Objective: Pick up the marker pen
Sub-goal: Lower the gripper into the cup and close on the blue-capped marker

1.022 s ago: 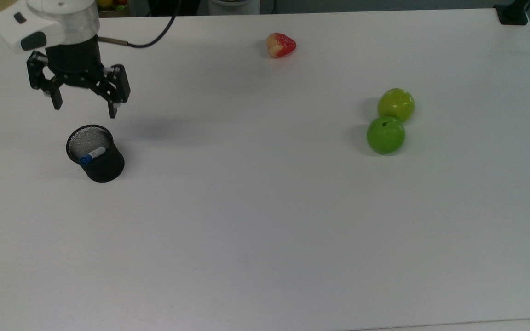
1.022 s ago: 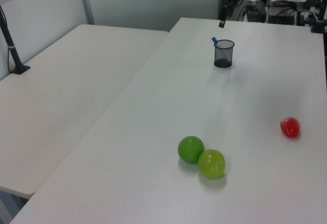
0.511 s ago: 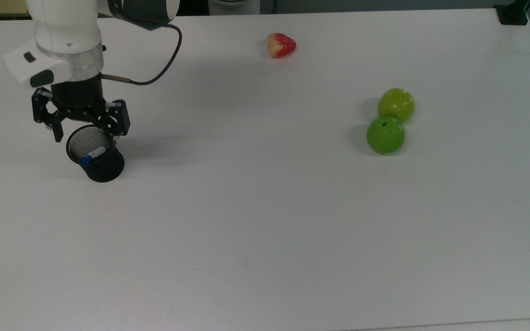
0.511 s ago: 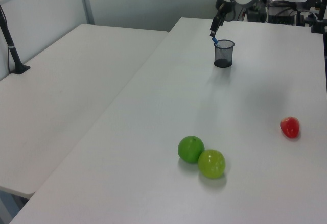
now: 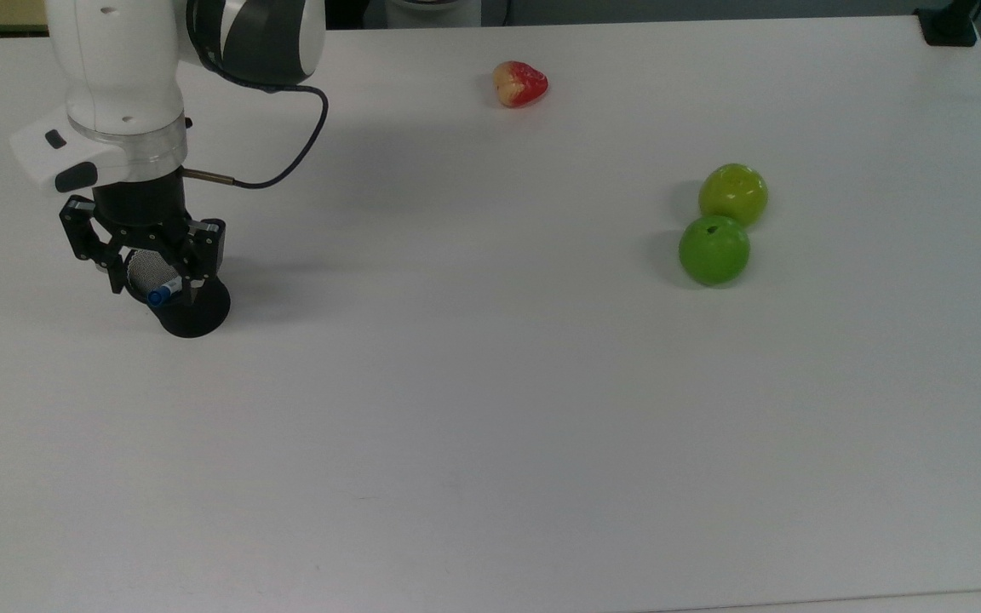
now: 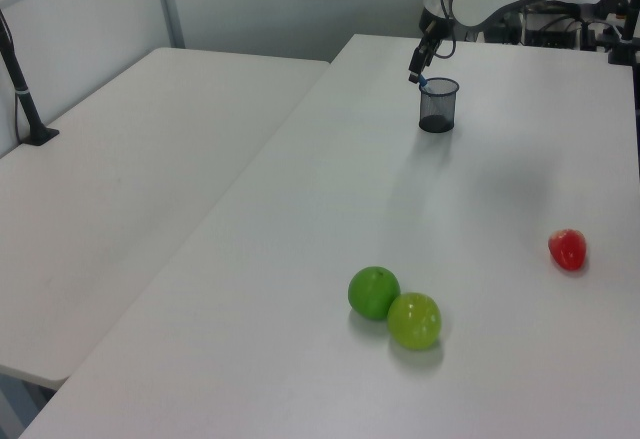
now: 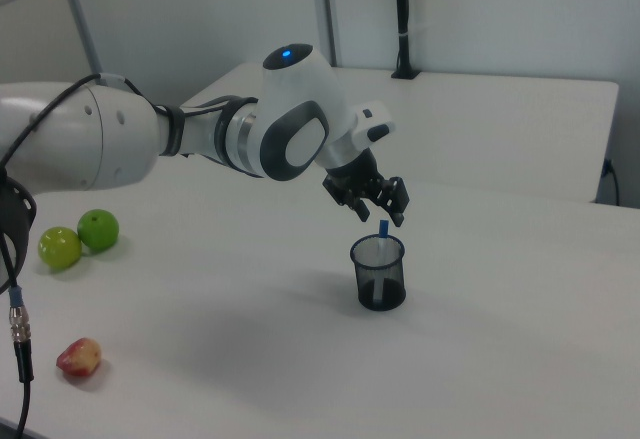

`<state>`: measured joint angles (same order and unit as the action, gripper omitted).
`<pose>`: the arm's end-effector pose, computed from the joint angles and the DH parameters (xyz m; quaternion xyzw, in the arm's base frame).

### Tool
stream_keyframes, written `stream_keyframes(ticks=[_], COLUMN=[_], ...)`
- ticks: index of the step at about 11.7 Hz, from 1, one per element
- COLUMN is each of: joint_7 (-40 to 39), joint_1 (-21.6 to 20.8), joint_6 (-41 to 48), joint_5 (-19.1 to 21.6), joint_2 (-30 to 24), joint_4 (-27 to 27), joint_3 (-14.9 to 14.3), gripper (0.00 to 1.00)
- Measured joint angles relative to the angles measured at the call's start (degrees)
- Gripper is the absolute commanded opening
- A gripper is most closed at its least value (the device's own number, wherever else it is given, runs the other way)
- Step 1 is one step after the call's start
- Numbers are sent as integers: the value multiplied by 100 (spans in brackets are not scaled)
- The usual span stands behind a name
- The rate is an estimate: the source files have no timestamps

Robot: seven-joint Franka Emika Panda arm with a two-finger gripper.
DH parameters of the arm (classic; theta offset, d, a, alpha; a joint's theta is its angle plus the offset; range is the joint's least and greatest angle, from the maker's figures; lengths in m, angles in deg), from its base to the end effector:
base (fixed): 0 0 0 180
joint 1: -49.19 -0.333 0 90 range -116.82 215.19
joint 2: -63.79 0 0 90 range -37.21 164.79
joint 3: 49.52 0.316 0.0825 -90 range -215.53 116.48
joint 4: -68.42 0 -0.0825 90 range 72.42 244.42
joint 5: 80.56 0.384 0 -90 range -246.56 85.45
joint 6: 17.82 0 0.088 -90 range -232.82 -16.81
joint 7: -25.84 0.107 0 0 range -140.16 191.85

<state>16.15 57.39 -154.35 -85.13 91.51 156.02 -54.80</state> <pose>0.7055 -0.1583 0.4180 0.9814 0.0000 0.1702 0.0883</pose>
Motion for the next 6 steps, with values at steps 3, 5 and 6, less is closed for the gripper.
stream_keyframes(ticks=[3,5,6], joint_7=[0,0,0], joint_1=[58,67,67], joint_6=[-31,-31,-31], joint_5=[0,0,0], joint_2=[43,44,45], joint_4=[5,6,6], joint_3=[0,0,0], gripper=[38,34,33])
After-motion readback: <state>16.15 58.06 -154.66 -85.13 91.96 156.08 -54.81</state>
